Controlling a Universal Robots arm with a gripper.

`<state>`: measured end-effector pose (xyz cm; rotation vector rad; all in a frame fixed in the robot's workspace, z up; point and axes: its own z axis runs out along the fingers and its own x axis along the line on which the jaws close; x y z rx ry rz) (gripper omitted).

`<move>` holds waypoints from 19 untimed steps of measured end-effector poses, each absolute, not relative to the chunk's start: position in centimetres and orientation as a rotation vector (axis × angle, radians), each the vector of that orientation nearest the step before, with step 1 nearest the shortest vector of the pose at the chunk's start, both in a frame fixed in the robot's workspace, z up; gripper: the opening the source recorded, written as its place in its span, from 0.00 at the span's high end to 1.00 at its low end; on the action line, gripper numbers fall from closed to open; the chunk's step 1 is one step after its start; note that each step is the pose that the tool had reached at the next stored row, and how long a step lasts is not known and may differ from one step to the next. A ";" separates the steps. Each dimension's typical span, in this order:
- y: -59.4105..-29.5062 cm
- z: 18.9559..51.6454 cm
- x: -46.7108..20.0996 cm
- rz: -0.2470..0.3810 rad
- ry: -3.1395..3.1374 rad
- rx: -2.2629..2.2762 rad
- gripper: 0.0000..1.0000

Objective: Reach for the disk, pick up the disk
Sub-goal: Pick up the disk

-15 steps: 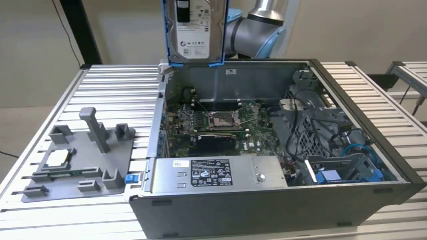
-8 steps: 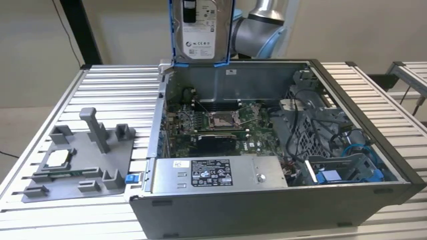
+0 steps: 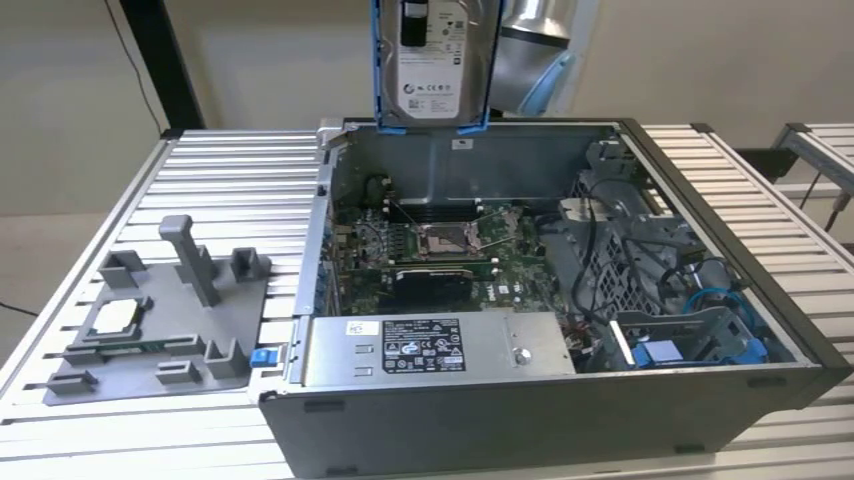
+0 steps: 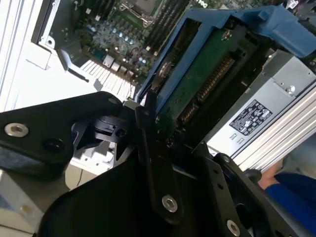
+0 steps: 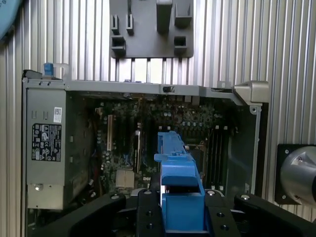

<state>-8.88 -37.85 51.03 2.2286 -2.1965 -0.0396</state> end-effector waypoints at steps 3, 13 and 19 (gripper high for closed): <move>-38.0 51.0 -7.6 -0.040 -2.196 2.228 1.00; -38.2 51.0 -5.0 -0.041 -2.196 2.228 1.00; -38.4 51.0 -3.7 -0.041 -2.196 2.228 1.00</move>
